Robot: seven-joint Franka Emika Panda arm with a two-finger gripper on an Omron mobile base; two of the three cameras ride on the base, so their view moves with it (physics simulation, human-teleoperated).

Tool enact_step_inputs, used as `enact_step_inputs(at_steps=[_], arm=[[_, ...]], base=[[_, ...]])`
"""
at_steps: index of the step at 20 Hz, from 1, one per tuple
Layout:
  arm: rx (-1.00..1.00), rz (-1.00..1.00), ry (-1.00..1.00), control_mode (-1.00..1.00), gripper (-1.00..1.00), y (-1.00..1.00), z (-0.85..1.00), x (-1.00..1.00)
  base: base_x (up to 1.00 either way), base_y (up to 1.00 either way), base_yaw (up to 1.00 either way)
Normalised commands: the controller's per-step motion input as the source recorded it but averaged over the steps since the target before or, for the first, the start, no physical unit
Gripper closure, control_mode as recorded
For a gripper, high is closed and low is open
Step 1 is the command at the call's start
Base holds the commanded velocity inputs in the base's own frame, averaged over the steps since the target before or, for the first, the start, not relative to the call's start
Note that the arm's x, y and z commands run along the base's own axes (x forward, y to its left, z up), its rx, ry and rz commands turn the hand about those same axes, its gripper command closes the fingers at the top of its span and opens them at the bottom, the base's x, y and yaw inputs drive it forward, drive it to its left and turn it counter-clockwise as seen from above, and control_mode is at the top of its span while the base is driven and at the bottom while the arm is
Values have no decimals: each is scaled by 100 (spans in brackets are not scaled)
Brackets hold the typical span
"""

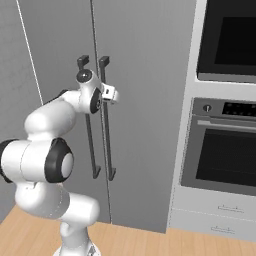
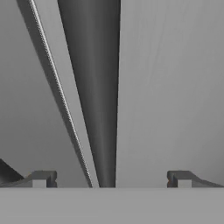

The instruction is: Take the strawberry from the fridge and place it on top of the pancake, located on the dining counter.

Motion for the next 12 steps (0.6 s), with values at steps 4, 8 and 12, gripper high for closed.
enact_step_inputs(at_steps=[4,8,12], arm=[[-1,-2,-3,-100,-100,0,-5,49],[0,0,3,-100,-100,0,0,58],[0,0,-8,-100,-100,0,-2,24]], base=[[0,0,0],[0,0,0],[0,0,0]])
